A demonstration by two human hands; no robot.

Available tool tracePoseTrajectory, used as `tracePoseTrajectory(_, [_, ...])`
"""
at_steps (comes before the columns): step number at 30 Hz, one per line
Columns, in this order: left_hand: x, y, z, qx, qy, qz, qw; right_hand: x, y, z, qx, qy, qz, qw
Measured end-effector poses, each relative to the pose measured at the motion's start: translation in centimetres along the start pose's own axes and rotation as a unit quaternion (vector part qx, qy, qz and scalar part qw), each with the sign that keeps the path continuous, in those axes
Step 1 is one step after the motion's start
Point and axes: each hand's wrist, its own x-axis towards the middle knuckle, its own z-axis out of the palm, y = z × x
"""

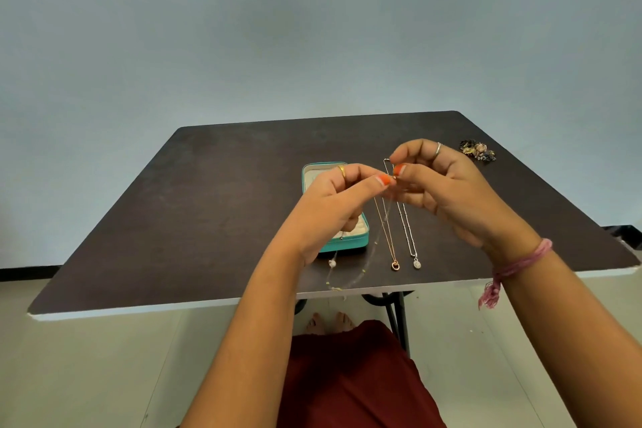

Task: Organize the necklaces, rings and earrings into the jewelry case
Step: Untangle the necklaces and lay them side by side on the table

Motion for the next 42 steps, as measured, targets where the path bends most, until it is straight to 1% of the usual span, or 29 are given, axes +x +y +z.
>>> tracePoseTrajectory(3, [0.3,0.0,0.0,-0.028,-0.004,-0.011,1.000,0.0,-0.1,0.3,0.055,0.001,0.023,0.998])
tracePoseTrajectory(6, [0.6,-0.2,-0.1,-0.086,0.021,-0.017,0.996,0.1,-0.2,0.3,0.085,0.012,0.039,0.995])
tracePoseTrajectory(8, [0.8,-0.3,-0.2,-0.106,0.040,-0.016,0.993,0.2,-0.2,-0.1,0.037,0.013,0.043,0.998])
tracePoseTrajectory(10, [1.0,-0.5,-0.3,-0.114,0.053,-0.010,0.992,0.0,-0.4,-0.6,-0.054,0.008,0.028,0.998])
tracePoseTrajectory(14, [1.3,-0.9,-0.7,-0.105,0.073,-0.001,0.992,-0.4,-1.6,-1.5,-0.181,-0.014,-0.017,0.983])
tracePoseTrajectory(18, [1.5,-1.4,-1.0,-0.033,0.107,0.009,0.994,-0.6,-2.3,-2.7,-0.263,-0.037,-0.019,0.964])
tracePoseTrajectory(21, [1.7,-2.0,-1.1,0.030,0.112,0.019,0.993,-0.7,-2.6,-3.2,-0.283,-0.020,-0.002,0.959])
tracePoseTrajectory(25, [1.9,-2.7,-0.9,0.171,0.102,0.043,0.979,-0.7,-3.5,-4.0,-0.301,-0.009,0.000,0.954])
tracePoseTrajectory(28, [2.2,-3.5,-1.0,0.224,0.115,0.042,0.967,-0.4,-4.5,-4.7,-0.274,0.002,0.001,0.962])
tracePoseTrajectory(31, [2.4,-4.1,-1.0,0.225,0.125,0.038,0.965,0.1,-5.1,-5.3,-0.179,0.007,0.013,0.984])
tracePoseTrajectory(34, [2.6,-4.7,-0.2,0.165,0.136,0.030,0.976,0.6,-5.6,-5.5,-0.105,0.009,0.012,0.994])
tracePoseTrajectory(37, [3.1,-5.5,0.7,0.020,0.148,-0.011,0.989,0.9,-6.0,-5.8,-0.062,0.000,0.005,0.998])
tracePoseTrajectory(39, [3.4,-6.0,1.4,-0.079,0.143,-0.050,0.985,1.2,-6.1,-6.1,-0.040,-0.010,0.002,0.999])
tracePoseTrajectory(42, [3.8,-6.5,2.6,-0.189,0.128,-0.088,0.970,1.7,-5.9,-6.5,0.006,-0.021,-0.001,1.000])
